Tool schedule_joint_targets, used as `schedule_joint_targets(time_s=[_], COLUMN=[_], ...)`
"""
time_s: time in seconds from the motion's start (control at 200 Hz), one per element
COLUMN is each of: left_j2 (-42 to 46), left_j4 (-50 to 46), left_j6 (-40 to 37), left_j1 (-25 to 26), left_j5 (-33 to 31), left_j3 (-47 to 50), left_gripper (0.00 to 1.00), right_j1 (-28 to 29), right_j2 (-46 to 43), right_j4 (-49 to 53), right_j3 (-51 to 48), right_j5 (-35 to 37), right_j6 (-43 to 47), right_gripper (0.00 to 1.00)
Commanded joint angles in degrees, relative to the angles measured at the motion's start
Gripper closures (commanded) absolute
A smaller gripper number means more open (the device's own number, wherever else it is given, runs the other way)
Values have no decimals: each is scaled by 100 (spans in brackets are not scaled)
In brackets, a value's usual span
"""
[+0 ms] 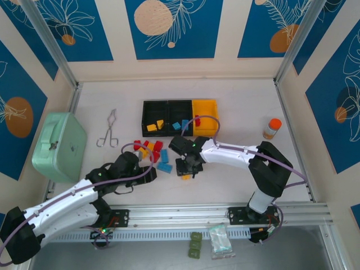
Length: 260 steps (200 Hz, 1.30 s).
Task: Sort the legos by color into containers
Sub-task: Pick up the lego from the bottom-center of the table, then place the lego in the container.
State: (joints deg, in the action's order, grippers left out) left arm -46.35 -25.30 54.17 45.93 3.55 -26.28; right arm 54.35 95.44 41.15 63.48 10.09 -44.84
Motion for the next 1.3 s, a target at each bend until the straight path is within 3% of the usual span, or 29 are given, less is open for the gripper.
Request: schedule_joint_targets(time_s=[0.0, 0.45, 0.805, 1.221, 1.296], left_j2=[-24, 222, 368, 475, 502], left_j4=[103, -80, -239, -283, -302], left_j6=[85, 269, 346, 410, 420], left_j1=[2, 9, 5, 10, 11], left_j5=[-30, -171, -228, -256, -254], left_j3=[58, 97, 115, 198, 220], left_gripper=[36, 36, 36, 36, 36], right_j1=[-192, -948, -1180, -1365, -1391], right_j2=[-178, 1001, 2789, 5232, 5433], right_j4=[114, 282, 653, 1787, 1824], right_j3=[369, 2622, 5029, 8734, 9023], right_j5=[-27, -308, -630, -432, -478], right_j6=[283, 1001, 983, 769, 690], right_gripper=[68, 68, 67, 64, 64])
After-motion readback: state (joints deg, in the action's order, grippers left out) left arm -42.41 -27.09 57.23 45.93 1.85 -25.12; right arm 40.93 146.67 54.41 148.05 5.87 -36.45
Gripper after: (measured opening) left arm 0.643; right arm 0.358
